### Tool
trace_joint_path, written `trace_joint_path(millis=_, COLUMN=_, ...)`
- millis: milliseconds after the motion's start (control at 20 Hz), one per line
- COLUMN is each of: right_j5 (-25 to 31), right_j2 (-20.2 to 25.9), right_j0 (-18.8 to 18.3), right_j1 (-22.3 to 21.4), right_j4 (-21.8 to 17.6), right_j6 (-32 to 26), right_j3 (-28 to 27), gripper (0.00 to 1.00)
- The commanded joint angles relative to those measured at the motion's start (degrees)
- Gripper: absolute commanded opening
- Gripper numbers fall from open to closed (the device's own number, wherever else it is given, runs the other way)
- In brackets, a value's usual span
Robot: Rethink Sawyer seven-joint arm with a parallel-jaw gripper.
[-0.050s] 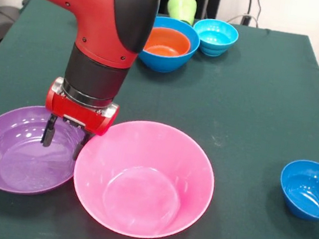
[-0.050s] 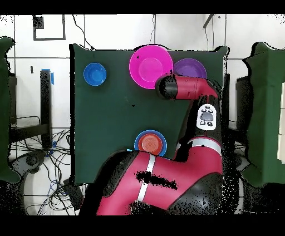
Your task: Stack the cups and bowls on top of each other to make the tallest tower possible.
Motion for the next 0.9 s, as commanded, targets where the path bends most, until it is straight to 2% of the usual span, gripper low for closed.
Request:
trace_joint_path(millis=50, right_j5=4.87, right_j2=3.59, right_j0=1.95, right_j1=2.36, right_j4=1.31, right_j6=5.35, right_j3=3.61, gripper=1.0)
trace_joint_path(millis=250, right_j5=4.86, right_j2=2.71, right_j0=3.05, right_j1=2.63, right_j4=2.0, right_j6=6.73, right_j3=3.61, gripper=1.0)
trace_joint_path(millis=550, right_j5=4.21, right_j2=0.29, right_j0=6.58, right_j1=4.58, right_j4=4.77, right_j6=12.22, right_j3=2.52, gripper=1.0)
trace_joint_path(millis=900, right_j5=4.88, right_j2=-2.74, right_j0=9.54, right_j1=5.7, right_j4=8.08, right_j6=14.33, right_j3=1.7, gripper=1.0)
